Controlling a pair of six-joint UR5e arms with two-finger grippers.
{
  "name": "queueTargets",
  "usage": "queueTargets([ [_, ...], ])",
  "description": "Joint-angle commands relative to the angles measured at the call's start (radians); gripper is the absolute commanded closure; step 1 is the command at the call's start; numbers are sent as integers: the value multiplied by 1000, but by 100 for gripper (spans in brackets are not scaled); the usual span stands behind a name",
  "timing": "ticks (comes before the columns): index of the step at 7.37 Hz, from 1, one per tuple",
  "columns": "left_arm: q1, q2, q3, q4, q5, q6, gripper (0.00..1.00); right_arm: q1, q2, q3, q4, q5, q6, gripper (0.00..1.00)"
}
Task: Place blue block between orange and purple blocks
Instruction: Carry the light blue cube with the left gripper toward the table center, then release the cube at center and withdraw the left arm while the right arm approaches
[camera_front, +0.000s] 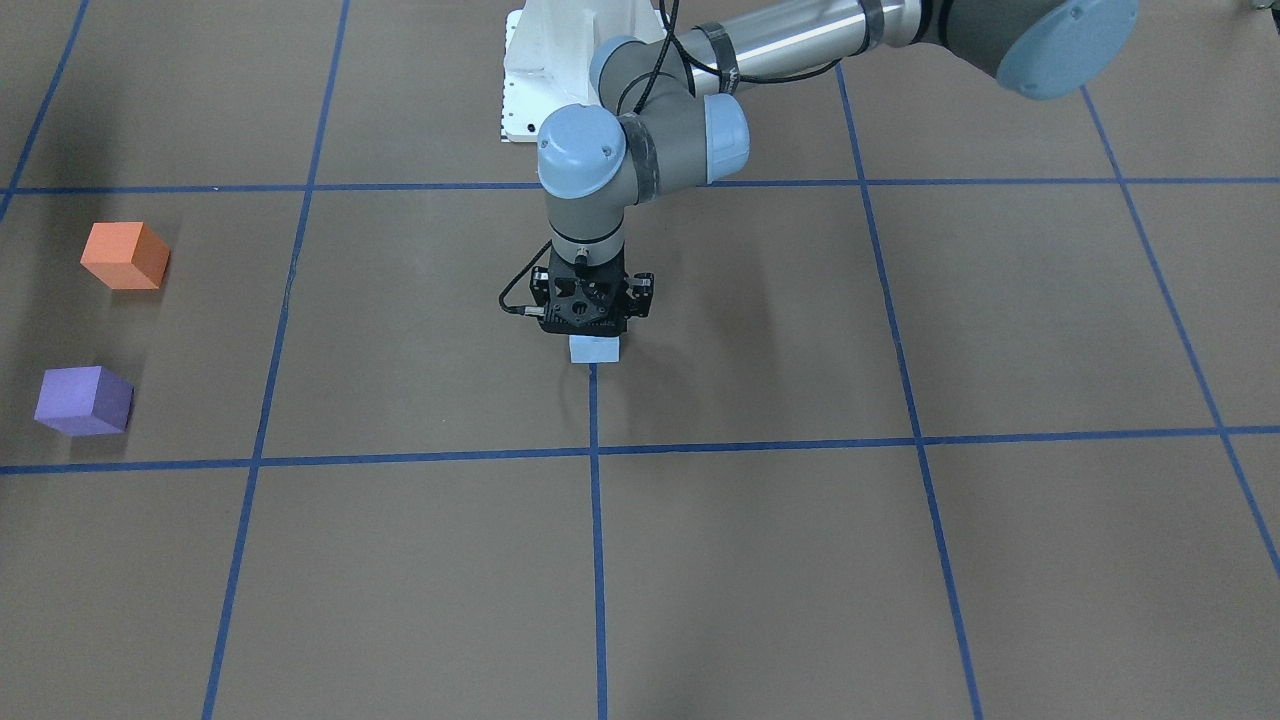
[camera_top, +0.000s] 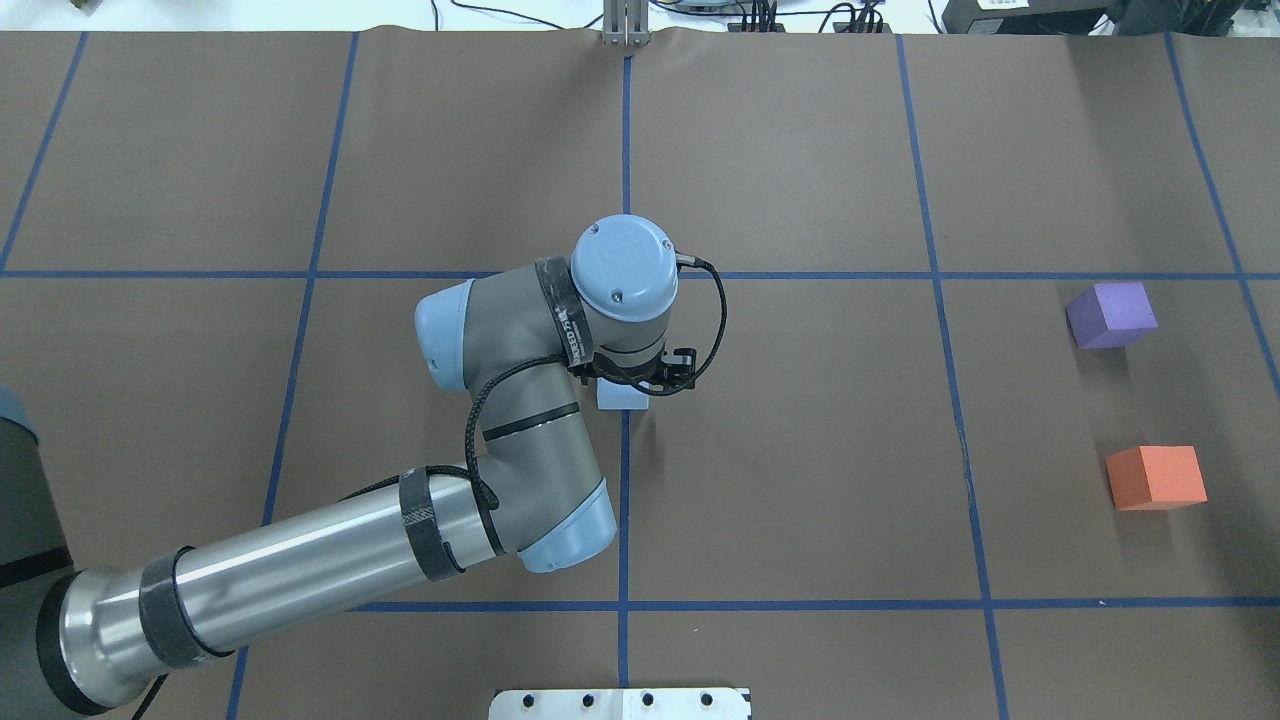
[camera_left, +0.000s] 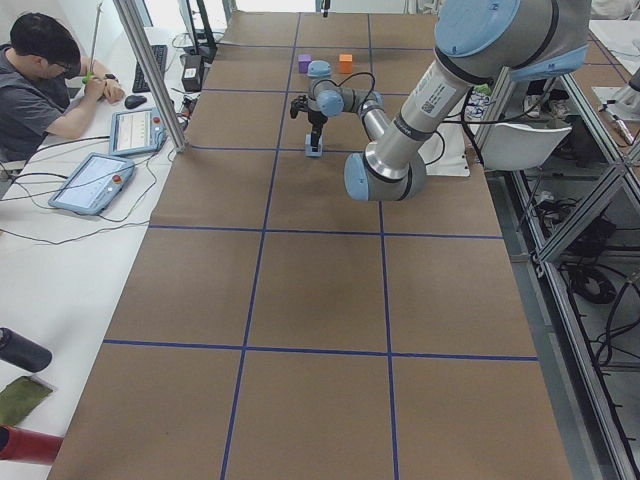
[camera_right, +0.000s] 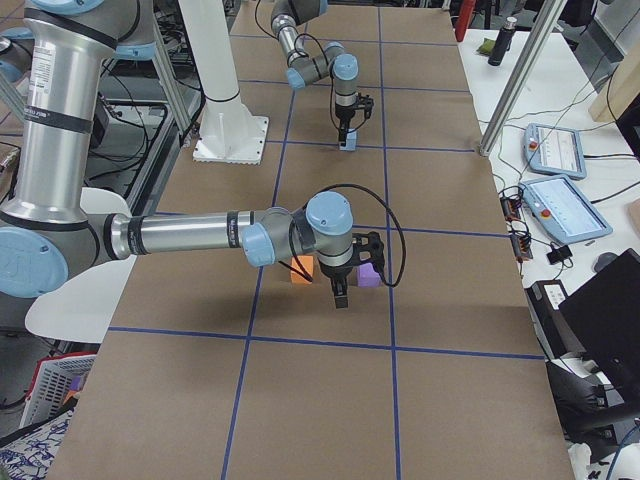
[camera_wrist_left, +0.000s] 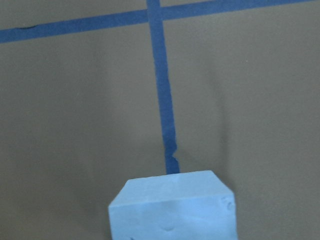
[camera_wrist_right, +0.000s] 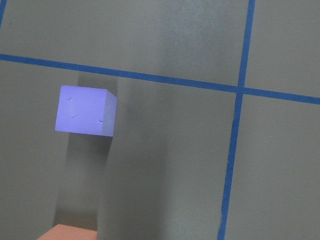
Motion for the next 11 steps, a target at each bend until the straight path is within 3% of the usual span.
queueTargets([
  [1,-105,3,-113,122,-131,4,0,1,2,4,1,0,1,0],
  [2,-153,23,-211,163,-189,52,0,-1,4,9,5,5,-2,0],
  [3,-193,96,-321,245,-211,121,0,-1,4,3,87,68,10,0],
  [5,-311,353,-571,339,-215,355,0,-63,13,35,152,97,181,0],
  [6,-415,475,-627,339,-218,519,0,-109,58,64,155,92,283,0],
  [9,-758,711,-585,329,-441,1073,0,-331,262,96,148,19,654,0],
  [11,-937,819,-511,326,-443,1329,0,-497,377,96,128,-79,855,0],
])
